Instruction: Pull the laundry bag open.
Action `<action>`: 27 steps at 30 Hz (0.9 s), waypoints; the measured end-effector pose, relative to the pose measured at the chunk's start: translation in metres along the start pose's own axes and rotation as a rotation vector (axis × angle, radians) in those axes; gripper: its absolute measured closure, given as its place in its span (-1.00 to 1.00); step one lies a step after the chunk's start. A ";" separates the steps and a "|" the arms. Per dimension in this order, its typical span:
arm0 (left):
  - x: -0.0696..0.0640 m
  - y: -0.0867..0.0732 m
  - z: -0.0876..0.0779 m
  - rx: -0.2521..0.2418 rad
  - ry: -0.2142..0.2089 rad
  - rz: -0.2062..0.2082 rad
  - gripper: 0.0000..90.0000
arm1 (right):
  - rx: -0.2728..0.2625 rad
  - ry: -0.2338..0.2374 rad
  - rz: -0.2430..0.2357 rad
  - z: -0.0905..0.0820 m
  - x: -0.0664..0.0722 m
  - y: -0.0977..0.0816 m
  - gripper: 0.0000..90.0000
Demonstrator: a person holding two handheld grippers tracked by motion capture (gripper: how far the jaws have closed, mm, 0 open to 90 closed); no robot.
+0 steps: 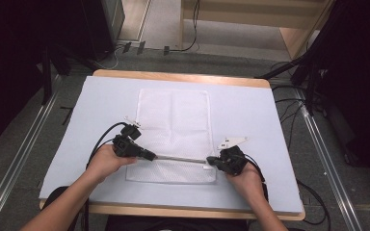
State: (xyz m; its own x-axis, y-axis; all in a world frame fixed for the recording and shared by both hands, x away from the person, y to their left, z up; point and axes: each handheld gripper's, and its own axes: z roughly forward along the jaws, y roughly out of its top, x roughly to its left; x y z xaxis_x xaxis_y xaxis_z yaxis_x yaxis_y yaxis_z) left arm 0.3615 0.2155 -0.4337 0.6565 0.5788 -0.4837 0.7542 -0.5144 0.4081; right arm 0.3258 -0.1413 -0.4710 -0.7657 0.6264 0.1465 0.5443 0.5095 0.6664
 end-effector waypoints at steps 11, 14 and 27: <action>0.009 -0.010 -0.012 -0.009 0.024 -0.035 0.96 | 0.006 0.013 0.001 0.000 -0.002 0.001 1.00; 0.012 -0.014 -0.016 -0.010 0.029 -0.051 0.96 | 0.009 0.015 0.006 0.000 -0.002 0.001 1.00; 0.022 -0.030 -0.033 -0.051 0.060 -0.120 0.96 | 0.014 0.026 0.000 0.001 -0.004 0.002 1.00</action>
State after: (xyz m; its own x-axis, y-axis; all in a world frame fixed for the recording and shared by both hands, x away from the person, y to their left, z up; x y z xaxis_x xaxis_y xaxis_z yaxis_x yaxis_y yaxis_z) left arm 0.3535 0.2644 -0.4305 0.5602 0.6714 -0.4851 0.8258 -0.4072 0.3901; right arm 0.3299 -0.1420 -0.4703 -0.7744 0.6106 0.1657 0.5487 0.5178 0.6564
